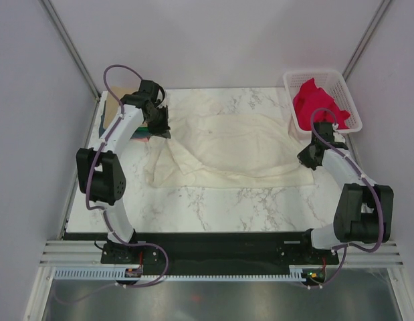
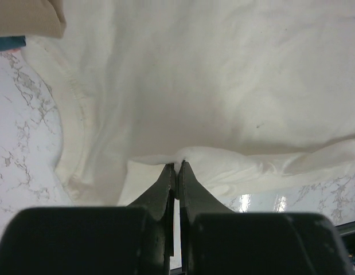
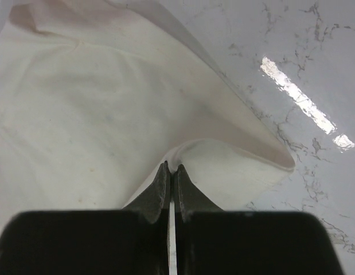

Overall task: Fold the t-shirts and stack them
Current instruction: Fold the tshirt

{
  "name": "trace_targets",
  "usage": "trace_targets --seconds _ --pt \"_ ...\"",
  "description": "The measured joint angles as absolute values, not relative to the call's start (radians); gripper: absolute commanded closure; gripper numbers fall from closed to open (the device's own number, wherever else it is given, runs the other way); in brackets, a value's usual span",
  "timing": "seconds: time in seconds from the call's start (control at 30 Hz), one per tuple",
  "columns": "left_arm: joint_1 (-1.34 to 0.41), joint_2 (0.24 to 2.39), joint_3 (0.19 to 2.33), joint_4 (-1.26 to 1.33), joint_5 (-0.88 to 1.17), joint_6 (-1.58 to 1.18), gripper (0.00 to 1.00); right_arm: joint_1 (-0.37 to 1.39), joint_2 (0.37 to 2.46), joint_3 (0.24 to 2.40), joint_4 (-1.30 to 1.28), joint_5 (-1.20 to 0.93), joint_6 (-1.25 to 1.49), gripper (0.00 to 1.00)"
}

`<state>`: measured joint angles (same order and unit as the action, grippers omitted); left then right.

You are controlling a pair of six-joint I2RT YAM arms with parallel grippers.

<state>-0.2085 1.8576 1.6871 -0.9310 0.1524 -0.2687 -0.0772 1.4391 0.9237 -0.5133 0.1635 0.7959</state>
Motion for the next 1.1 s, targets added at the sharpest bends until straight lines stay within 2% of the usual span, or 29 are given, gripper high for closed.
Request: trace_targets --seconds 0.3,0.37,0.43,0.47,0.5,0.57,0.63,0.67,0.87,1.1 --pt "-0.205 1.951 1.826 -0.941 0.105 -0.258 0.98 -0.15 1.544 0.933 -0.464 0.154 0.788 1.0" --pt "-0.205 1.978 1.854 -0.941 0.103 -0.255 0.93 -0.153 1.56 0.933 -0.455 0.146 0.788 1.0" --pt "-0.205 2.019 1.887 -0.949 0.093 -0.253 0.84 -0.153 1.579 0.934 -0.437 0.123 0.782 0.76" --pt "-0.205 2.038 1.9 -0.953 0.082 -0.252 0.74 -0.153 1.591 0.937 -0.426 0.104 0.78 0.6" --pt "-0.204 2.054 1.912 -0.963 0.075 -0.251 0.7 -0.153 1.605 0.941 -0.416 0.086 0.775 0.3" --pt "-0.202 2.074 1.924 -0.984 0.053 -0.254 0.59 -0.153 1.631 0.956 -0.403 0.047 0.749 0.02" --pt "-0.197 2.07 1.924 -1.009 0.023 -0.262 0.53 -0.153 1.649 0.977 -0.399 0.02 0.723 0.02" --pt "-0.195 2.063 1.924 -1.016 0.009 -0.268 0.46 -0.153 1.65 0.987 -0.401 0.011 0.71 0.02" --pt "-0.159 1.831 1.761 -1.002 -0.083 -0.32 0.45 -0.236 1.589 1.015 -0.411 -0.023 0.65 0.02" --pt "-0.117 1.268 1.105 -0.744 -0.041 -0.496 0.45 -0.35 1.29 0.765 -0.398 -0.105 0.621 0.02"
